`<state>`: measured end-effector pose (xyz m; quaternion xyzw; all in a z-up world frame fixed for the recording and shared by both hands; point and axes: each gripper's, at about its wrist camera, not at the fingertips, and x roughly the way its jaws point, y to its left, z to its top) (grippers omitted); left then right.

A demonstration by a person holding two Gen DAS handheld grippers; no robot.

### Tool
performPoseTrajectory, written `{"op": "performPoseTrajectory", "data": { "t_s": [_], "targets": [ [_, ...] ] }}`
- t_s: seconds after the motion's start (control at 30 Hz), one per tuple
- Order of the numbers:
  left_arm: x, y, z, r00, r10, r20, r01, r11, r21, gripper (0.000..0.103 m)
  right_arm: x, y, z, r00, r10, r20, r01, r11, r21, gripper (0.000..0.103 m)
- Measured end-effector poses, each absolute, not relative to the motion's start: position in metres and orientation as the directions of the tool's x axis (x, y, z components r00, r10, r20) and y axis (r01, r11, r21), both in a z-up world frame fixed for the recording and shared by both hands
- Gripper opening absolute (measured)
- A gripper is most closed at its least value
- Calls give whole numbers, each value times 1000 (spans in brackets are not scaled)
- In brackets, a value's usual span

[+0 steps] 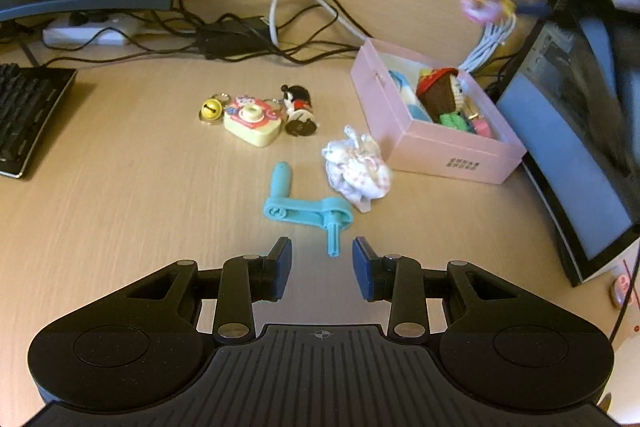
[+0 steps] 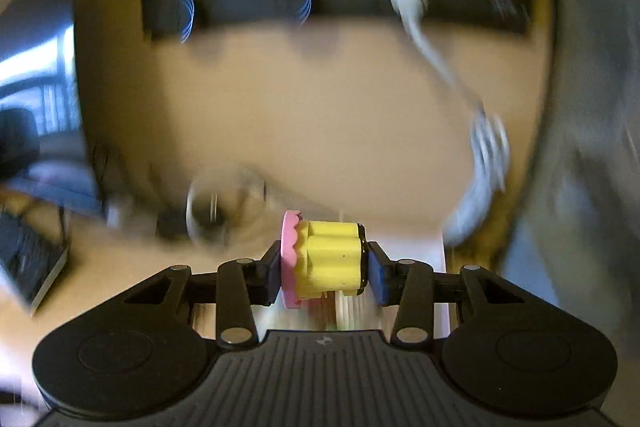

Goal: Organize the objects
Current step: 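Drop the cupcake in the box with the right tool while the left tool grasps the Hello Kitty keychain, then lift and carry the Hello Kitty keychain toward the pink box with the left tool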

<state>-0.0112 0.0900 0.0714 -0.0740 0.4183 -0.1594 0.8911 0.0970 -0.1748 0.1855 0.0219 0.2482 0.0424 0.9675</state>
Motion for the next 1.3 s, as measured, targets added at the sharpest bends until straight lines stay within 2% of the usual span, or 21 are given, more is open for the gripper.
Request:
{"op": "performPoseTrajectory", "data": {
  "t_s": [0.03,0.1,0.2,0.3,0.43,0.53,0.67,0.8,0.93,1.13,1.3],
  "targets": [
    [-12,90,70,595,-340,-728,225,940,-256,37,108,-175,190,877,93,-472,-59,995,86,55],
    [-14,91,66,587,-330,-739,227,944,-240,37,115,-178,194,881,99,-462,-49,992,119,55],
    [-13,94,58,569,-333,-752,216,943,-254,37,94,-185,183,882,129,-453,-64,986,156,73],
    [-9,89,57,569,-346,-746,234,938,-256,37,67,-191,160,861,103,-498,-48,991,123,73],
    [7,84,71,622,-368,-691,249,930,-271,37,28,-199,130,821,80,-566,-22,994,108,73],
    [34,87,82,661,-342,-668,220,939,-263,37,4,-204,117,803,57,-593,-1,996,94,73],
    [81,97,78,661,-228,-715,36,961,-273,37,-15,-199,104,785,54,-617,1,996,88,74],
    [124,105,61,612,-218,-761,-112,928,-355,37,-38,-190,90,783,20,-621,1,999,34,78],
    [151,89,47,588,-173,-790,-97,955,-281,37,-52,-187,82,769,16,-639,3,1000,28,81],
    [167,62,43,637,-66,-768,-20,995,-102,37,-64,-185,70,743,-3,-669,11,1000,7,86],
    [185,56,41,636,-24,-771,-45,997,-68,37,-64,-178,66,732,9,-681,-8,1000,5,86]
  ]
}}
